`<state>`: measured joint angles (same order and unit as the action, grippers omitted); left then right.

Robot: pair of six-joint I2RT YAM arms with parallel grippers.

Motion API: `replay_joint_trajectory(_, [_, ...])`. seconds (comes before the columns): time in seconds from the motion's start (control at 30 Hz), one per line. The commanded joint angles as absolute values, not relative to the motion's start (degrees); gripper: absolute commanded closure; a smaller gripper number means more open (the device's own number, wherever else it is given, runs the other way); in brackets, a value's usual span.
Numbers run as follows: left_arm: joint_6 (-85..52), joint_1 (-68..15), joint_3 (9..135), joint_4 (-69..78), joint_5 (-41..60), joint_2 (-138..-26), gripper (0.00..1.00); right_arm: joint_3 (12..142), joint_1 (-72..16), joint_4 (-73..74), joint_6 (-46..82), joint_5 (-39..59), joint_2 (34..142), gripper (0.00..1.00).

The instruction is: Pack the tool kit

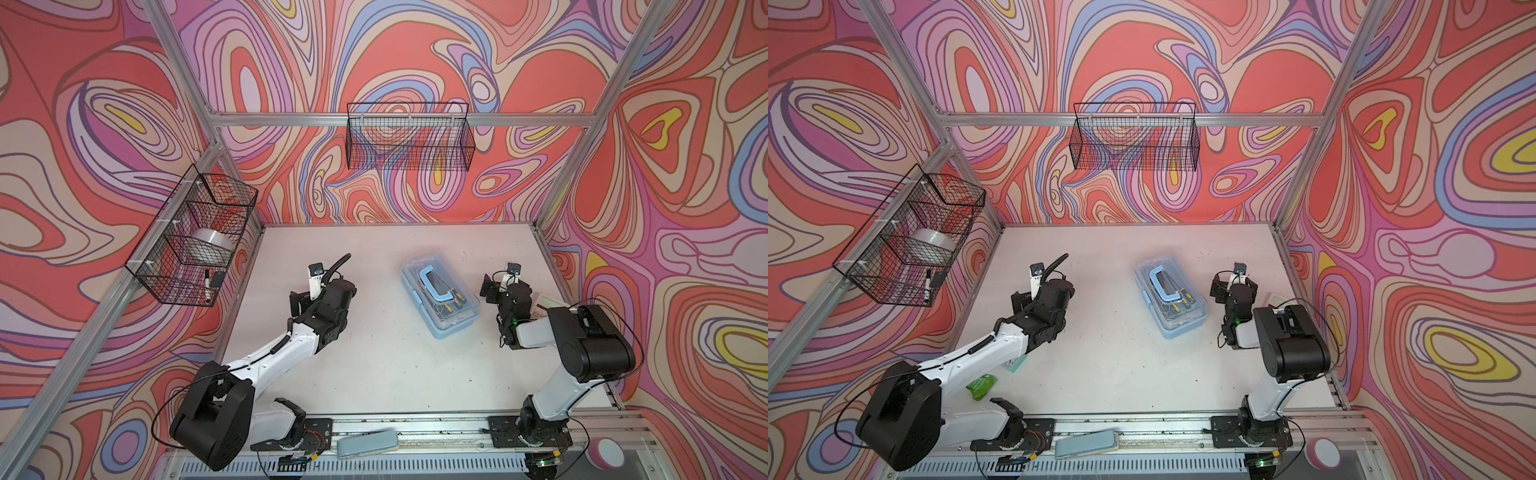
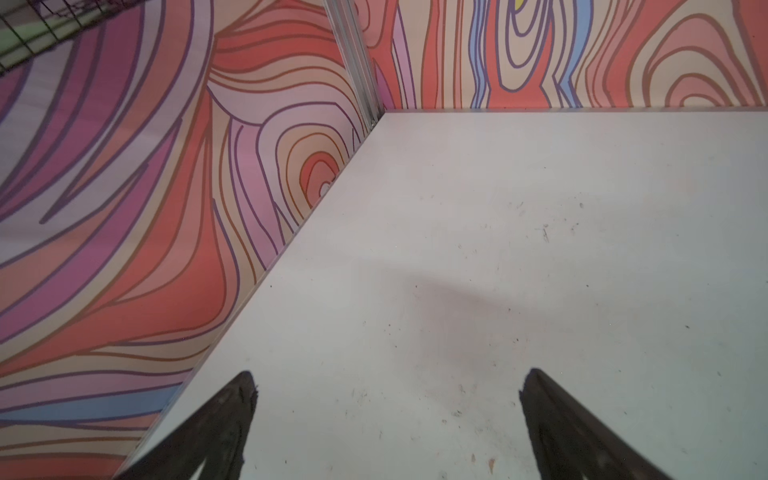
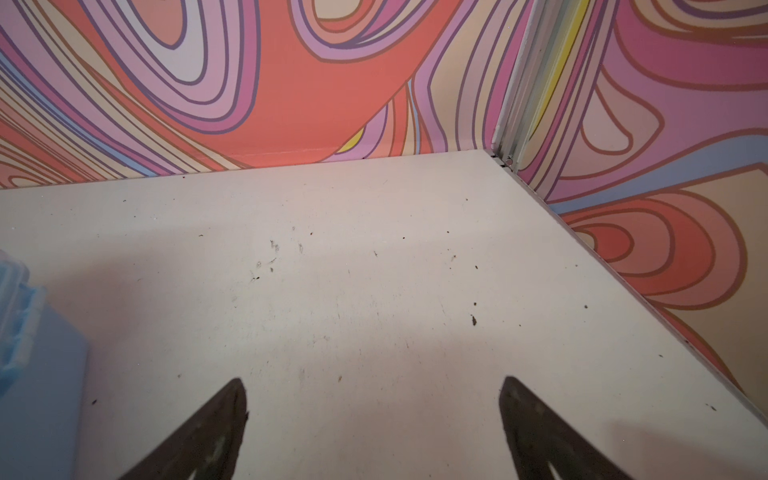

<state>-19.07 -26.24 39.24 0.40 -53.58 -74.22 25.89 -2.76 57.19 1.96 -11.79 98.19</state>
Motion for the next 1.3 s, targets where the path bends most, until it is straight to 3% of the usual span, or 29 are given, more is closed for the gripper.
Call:
replay_joint_trajectory(0.0, [-14.0, -22.6, 40.8, 3.1, -55.2, -77.2, 0.00, 26.1, -2.5, 56.9, 1.5, -11.3, 98.3, 0.02])
replay_joint_trajectory(0.27, [2.3, -18.1, 25.6, 43.6, -44.9, -84.6, 0.00, 26.0, -2.5, 57.0, 1.5, -11.3, 98.3, 0.02])
replay_joint_trajectory(0.47, [5.5, -14.9, 24.4, 47.1, -36.2, -85.4, 0.00, 26.0, -2.5, 57.0, 1.5, -11.4, 98.3, 0.02])
replay_joint_trajectory(0.57, [5.3, -12.1, 20.7, 58.1, -32.3, -88.3, 0.00, 25.9, -2.5, 57.0, 1.4, -11.4, 98.3, 0.02])
replay_joint_trajectory(0.63, [2.2, -10.7, 21.6, 50.3, -29.6, -85.3, 0.00, 25.9, -2.5, 57.0, 1.4, -11.4, 98.3, 0.02])
replay_joint_trajectory(0.7, [1.7, -8.6, 20.8, 53.8, -25.7, -86.4, 0.00, 25.8, -2.5, 57.5, 1.3, -11.8, 98.2, 0.02])
replay_joint_trajectory(0.87, [-2.3, -2.8, 24.9, 43.5, -13.8, -86.4, 0.00, 25.8, -2.5, 57.3, 1.2, -11.7, 98.3, 0.02])
replay_joint_trajectory(0.93, [-2.3, -2.6, 23.4, 45.3, -12.0, -86.5, 0.00, 25.8, -2.5, 57.3, 1.3, -11.7, 98.3, 0.02])
replay_joint_trajectory(1.0, [-1.6, -2.7, 19.5, 57.9, -13.4, -89.9, 0.00, 25.9, -2.4, 57.3, 1.3, -11.7, 98.3, 0.02])
replay_joint_trajectory(1.07, [-3.2, -2.5, 21.3, 49.2, -12.7, -87.2, 0.00, 25.8, -2.4, 57.2, 1.3, -11.7, 98.3, 0.02])
replay_joint_trajectory(1.27, [-2.1, -2.5, 20.7, 53.8, -12.9, -88.9, 0.00, 25.8, -2.5, 57.3, 1.3, -11.7, 98.3, 0.02])
